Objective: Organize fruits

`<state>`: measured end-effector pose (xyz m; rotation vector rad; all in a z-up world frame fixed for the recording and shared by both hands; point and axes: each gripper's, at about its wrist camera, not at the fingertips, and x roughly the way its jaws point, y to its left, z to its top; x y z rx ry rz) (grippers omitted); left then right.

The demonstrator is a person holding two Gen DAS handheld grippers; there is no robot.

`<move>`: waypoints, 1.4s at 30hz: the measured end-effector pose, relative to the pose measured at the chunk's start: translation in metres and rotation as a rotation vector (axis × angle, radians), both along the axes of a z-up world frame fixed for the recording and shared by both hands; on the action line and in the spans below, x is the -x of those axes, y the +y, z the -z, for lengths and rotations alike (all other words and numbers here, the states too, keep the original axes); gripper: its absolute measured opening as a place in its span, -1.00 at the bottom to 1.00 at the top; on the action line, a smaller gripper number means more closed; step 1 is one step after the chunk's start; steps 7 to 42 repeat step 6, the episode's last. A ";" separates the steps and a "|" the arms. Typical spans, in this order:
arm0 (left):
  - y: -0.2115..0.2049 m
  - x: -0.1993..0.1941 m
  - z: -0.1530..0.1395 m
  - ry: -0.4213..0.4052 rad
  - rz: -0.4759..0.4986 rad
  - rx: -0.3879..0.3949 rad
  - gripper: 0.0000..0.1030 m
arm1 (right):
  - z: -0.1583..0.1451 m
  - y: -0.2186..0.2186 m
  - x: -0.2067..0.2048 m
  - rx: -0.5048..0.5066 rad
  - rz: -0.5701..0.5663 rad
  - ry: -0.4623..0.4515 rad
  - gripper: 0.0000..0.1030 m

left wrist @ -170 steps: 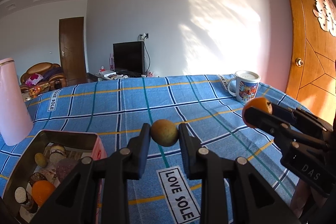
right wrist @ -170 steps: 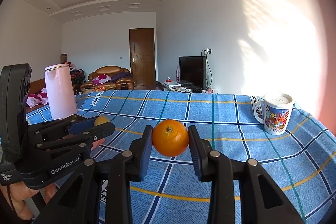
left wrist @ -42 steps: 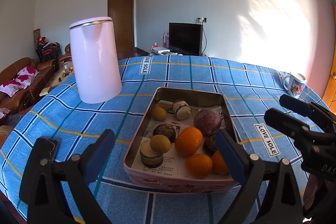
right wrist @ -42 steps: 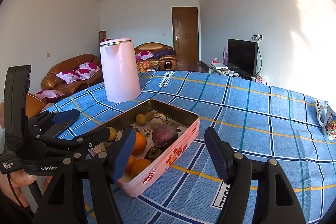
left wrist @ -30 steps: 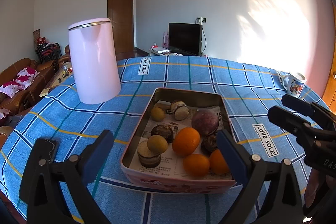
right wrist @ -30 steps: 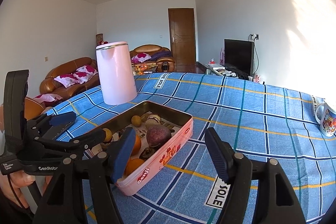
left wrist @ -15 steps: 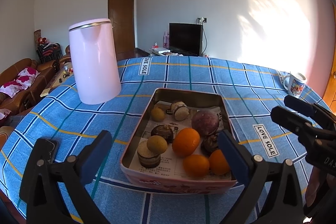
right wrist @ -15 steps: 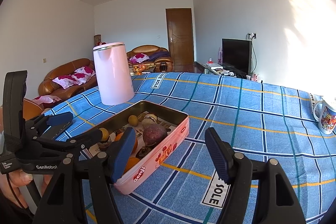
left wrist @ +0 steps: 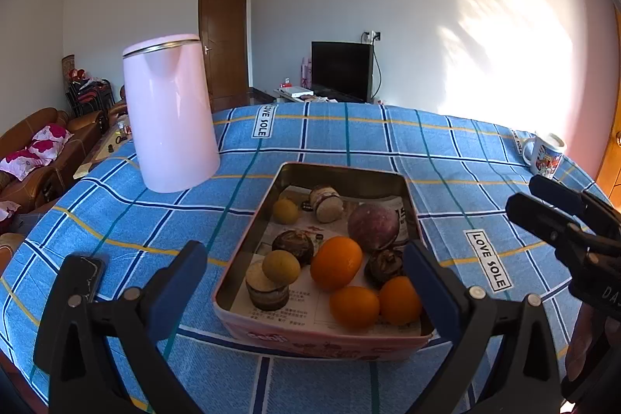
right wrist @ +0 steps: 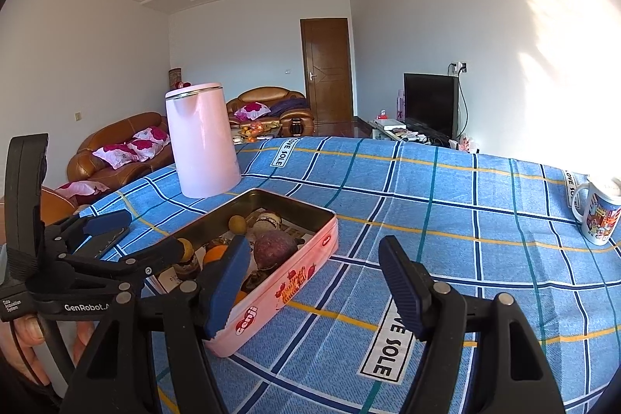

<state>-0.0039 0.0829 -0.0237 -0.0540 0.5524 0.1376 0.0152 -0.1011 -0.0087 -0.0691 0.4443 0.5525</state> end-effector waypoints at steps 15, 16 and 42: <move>-0.001 0.002 -0.002 -0.008 0.004 -0.003 1.00 | 0.000 -0.004 0.000 0.006 0.006 0.002 0.36; -0.001 0.002 -0.002 -0.008 0.004 -0.003 1.00 | 0.000 -0.004 0.000 0.006 0.006 0.002 0.36; -0.001 0.002 -0.002 -0.008 0.004 -0.003 1.00 | 0.000 -0.004 0.000 0.006 0.006 0.002 0.36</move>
